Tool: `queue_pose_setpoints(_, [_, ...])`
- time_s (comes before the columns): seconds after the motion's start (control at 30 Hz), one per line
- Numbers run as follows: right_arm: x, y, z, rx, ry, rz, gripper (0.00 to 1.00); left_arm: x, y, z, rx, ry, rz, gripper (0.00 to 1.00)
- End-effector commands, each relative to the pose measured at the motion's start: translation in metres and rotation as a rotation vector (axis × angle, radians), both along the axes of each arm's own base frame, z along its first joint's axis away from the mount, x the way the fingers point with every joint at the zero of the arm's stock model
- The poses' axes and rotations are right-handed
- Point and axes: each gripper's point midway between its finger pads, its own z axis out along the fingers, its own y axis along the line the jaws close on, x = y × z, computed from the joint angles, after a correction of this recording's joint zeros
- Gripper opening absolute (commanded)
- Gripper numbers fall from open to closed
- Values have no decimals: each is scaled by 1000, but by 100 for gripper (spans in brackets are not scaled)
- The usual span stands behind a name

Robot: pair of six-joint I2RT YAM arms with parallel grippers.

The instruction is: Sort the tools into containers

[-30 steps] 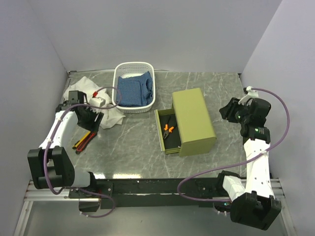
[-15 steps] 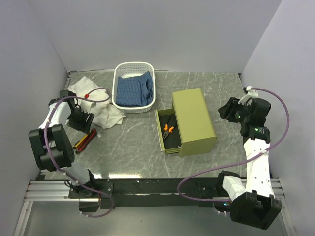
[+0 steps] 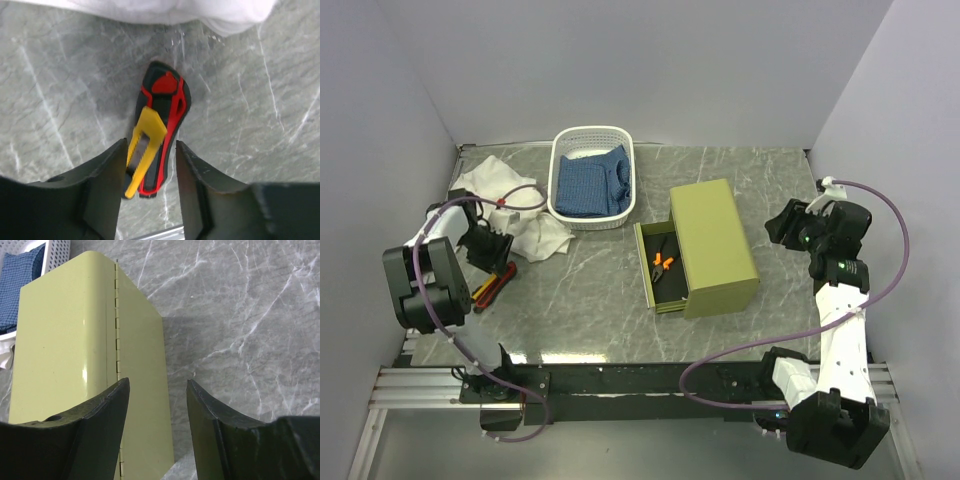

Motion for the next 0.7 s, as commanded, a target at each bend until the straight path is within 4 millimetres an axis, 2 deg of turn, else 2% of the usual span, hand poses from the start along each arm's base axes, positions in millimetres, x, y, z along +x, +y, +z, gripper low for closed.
queue_pose_setpoints(0.0, [3,-5,13,-19,-55,-12,57,13,-5,-1,-41,-22,3,42])
queue_pose_setpoints(0.07, [3,-6,14,-22,-56,-16,57,15,-5,-3,-46,-9,0,35])
queue_pose_setpoints(0.1, [3,-7,16,-24,-60,-19,57,19,-3,1,-46,-17,3,26])
queue_pose_setpoints(0.17, [3,-8,17,-26,-61,-23,57,27,-2,9,-48,-40,-5,18])
queue_pose_setpoints(0.2, [3,-8,17,-25,-61,-27,57,30,-2,14,-50,-49,-7,9])
queue_pose_setpoints(0.27, [2,-8,18,-23,-62,-28,57,31,-10,30,-94,-45,-8,3])
queue_pose_setpoints(0.3, [2,-9,18,-22,-64,-30,57,43,-11,48,-106,-92,-13,1])
queue_pose_setpoints(0.33, [2,-9,18,-23,-63,-33,57,38,-16,60,-135,-77,-12,1])
queue_pose_setpoints(0.37, [1,-10,19,-25,-66,-36,58,49,-27,86,-189,-148,-31,1])
queue_pose_setpoints(0.43, [1,-11,16,-23,-62,-39,58,49,-43,109,-268,-177,-48,1])
queue_pose_setpoints(0.47, [0,-11,15,-21,-59,-41,58,47,-65,130,-382,-199,-74,1])
queue_pose_setpoints(0.5, [0,-11,13,-17,-54,-42,58,44,-79,140,-443,-207,-95,1])
queue_pose_setpoints(0.57, [0,-11,11,-7,-49,-46,58,41,-121,164,-632,-250,-136,1])
queue_pose_setpoints(0.6, [1,-11,11,-5,-49,-45,58,38,-146,172,-704,-252,-168,1])
queue_pose_setpoints(0.63, [1,-12,13,-6,-53,-46,58,36,-164,180,-778,-229,-122,1])
queue_pose_setpoints(0.67, [2,-12,13,-5,-49,-46,58,26,-180,181,-837,-211,-109,1])
